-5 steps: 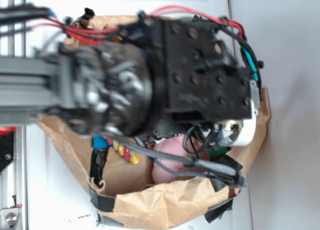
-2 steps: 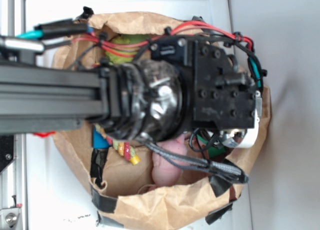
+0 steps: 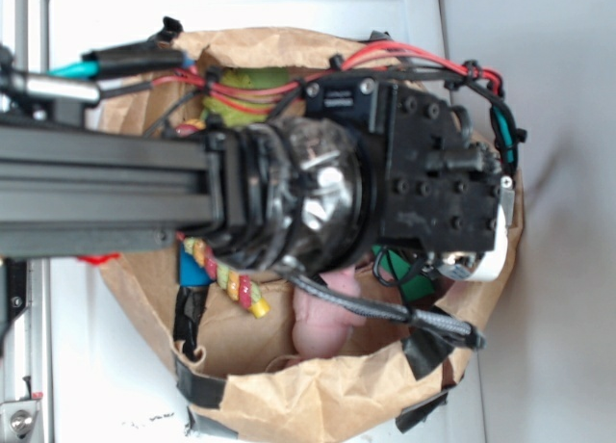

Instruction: Grab the green block.

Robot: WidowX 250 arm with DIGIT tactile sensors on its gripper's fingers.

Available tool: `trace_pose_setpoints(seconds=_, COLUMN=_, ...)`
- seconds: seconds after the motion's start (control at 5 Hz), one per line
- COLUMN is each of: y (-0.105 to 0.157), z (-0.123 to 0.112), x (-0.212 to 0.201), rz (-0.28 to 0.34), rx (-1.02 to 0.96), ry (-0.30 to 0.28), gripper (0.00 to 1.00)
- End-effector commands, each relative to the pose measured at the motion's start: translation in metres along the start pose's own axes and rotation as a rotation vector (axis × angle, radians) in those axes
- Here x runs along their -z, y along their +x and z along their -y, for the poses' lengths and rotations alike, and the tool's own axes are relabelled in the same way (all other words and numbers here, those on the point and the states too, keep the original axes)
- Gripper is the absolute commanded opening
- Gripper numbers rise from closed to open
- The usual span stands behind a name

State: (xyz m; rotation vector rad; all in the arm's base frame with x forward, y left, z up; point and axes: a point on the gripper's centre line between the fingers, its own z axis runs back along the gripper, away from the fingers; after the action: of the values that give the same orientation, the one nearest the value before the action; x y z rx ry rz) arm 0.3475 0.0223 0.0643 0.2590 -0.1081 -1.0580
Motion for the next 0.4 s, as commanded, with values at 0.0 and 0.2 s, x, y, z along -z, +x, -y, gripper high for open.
trace_pose_setpoints(seconds=0.0, y=0.0213, z=-0.0062, x=-0.0297, rz=0.08, rx=0.042, ry=0.049, gripper=1.0)
trace_pose_setpoints(seconds=0.2, y=0.0259, z=-0.0046, x=-0.0368, rz=0.104, rx=0.045, ry=0.038, gripper=1.0)
